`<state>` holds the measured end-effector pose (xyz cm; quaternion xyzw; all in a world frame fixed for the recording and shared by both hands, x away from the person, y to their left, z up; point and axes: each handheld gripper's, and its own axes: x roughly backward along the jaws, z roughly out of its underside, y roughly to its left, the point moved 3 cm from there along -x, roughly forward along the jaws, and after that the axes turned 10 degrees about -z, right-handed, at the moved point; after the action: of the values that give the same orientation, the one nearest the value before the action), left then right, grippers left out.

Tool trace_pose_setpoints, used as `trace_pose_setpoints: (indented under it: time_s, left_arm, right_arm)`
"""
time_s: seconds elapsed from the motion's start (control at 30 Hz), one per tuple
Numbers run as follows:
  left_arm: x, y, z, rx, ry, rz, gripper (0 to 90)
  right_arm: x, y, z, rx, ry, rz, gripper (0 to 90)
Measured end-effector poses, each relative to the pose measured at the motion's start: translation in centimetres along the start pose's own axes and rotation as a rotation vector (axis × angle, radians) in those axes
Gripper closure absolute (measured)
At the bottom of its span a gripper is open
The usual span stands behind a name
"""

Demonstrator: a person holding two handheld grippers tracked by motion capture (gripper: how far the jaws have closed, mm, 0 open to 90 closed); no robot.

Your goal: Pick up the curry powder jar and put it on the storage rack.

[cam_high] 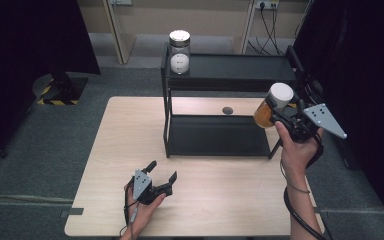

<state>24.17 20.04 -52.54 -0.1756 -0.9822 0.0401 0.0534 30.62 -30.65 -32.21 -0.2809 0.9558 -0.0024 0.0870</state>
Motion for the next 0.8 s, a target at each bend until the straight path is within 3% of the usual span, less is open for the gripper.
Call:
trace_pose_setpoints:
  time_s: [0.8]
  left_arm:
    - [0.0,0.0,0.0,0.001,0.0,0.0,12.7]
  right_arm:
    - [-1.6,-0.7,-3.1,0.012,-0.036,0.026,33.9]
